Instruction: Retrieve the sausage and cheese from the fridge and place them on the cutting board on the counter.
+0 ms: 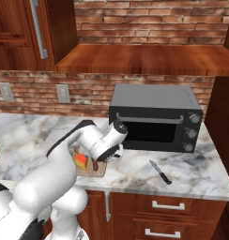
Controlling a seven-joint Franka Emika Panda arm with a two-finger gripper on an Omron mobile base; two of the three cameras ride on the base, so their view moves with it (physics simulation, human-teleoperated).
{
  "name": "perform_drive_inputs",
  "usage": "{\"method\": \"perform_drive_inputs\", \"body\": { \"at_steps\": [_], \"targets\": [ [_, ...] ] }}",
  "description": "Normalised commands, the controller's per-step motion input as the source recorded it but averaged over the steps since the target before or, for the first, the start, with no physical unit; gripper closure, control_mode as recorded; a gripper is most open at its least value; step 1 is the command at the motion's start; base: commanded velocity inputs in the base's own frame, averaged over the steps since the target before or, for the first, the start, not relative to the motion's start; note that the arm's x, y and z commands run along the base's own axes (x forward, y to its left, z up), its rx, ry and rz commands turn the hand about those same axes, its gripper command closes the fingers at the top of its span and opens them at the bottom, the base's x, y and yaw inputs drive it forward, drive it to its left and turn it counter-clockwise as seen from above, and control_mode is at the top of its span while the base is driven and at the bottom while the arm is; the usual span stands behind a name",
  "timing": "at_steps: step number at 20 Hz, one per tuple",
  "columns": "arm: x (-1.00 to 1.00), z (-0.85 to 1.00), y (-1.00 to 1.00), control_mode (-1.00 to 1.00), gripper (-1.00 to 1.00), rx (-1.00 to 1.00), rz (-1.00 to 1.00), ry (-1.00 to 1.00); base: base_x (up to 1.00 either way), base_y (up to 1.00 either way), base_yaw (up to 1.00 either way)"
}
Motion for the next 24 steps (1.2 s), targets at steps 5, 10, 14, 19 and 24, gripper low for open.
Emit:
{"method": "perform_drive_inputs", "body": {
  "at_steps": [5, 10, 14, 19, 24],
  "targets": [
    [-0.63, 0.29, 0.07, -1.00, -1.00, -0.13, -0.16, -0.21, 0.00, 0.00, 0.00],
    [-0.53, 0.43, 0.02, -1.00, -1.00, -0.12, -0.15, -0.06, 0.00, 0.00, 0.00],
    [-0.58, 0.45, 0.00, -1.00, -1.00, -0.02, -0.16, 0.00, 0.00, 0.00, 0.00],
    [-0.71, 0.25, 0.09, -1.00, -1.00, -0.18, -0.13, -0.14, 0.00, 0.00, 0.00],
    [-0.69, 0.23, 0.15, -1.00, -1.00, -0.24, -0.01, -0.16, 0.00, 0.00, 0.00]
  ]
}}
